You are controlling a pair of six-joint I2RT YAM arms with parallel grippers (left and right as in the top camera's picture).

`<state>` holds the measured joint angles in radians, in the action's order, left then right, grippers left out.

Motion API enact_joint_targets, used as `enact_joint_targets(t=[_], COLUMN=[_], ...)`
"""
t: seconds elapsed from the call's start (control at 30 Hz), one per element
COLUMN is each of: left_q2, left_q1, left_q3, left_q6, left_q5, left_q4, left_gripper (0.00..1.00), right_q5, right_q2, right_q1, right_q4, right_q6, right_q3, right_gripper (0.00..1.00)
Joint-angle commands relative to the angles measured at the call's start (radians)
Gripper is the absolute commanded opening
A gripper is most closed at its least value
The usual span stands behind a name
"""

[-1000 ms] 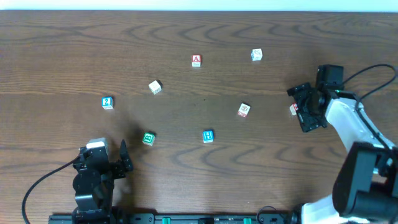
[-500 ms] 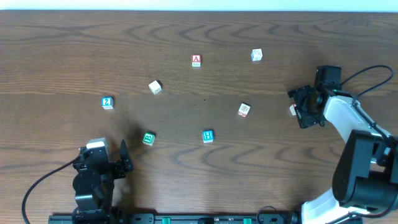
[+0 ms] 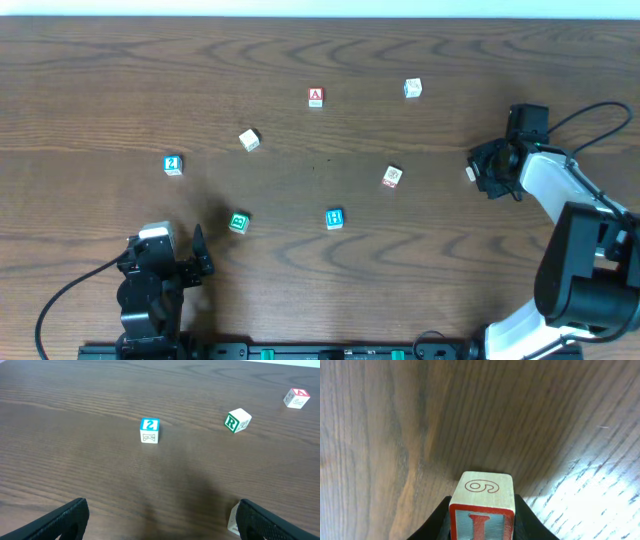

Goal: Spell out Ai2
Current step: 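Lift the I block and carry it left toward the table center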

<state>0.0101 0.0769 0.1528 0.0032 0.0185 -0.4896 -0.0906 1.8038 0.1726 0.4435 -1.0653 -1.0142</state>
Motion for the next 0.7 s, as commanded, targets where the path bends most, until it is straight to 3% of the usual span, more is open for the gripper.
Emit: enact_joint_targets(t=[0.0,0.13,0.4,0.67], left_q2=[-0.006,-0.006,-0.006,-0.006], left_q1=[0.003,0.003,0.003,0.003], left_q3=[-0.017,-0.017,-0.017,-0.016], left_q6=[0.000,0.000,0.000,0.000], left_q5=[-0.011,-0.011,-0.011,-0.011], left_q4=[0.001,0.001,0.001,0.001], left_gripper=[0.95,0.95,0.95,0.95], right_q5=[-0.014,-0.047,-0.039,-0.012], right_q2=[0.011,0.011,0.011,0.011], right_q1=[0.008,0.007,-0.042,-0.253], right_q4=[0.001,0.016,0.153,0.243], right_q6=[0.013,0.079,0.234,0.501], right_q3=[-0.006,-0.030,-0.193,-0.370], right_gripper=[0.08,0.02,0.01,0.01])
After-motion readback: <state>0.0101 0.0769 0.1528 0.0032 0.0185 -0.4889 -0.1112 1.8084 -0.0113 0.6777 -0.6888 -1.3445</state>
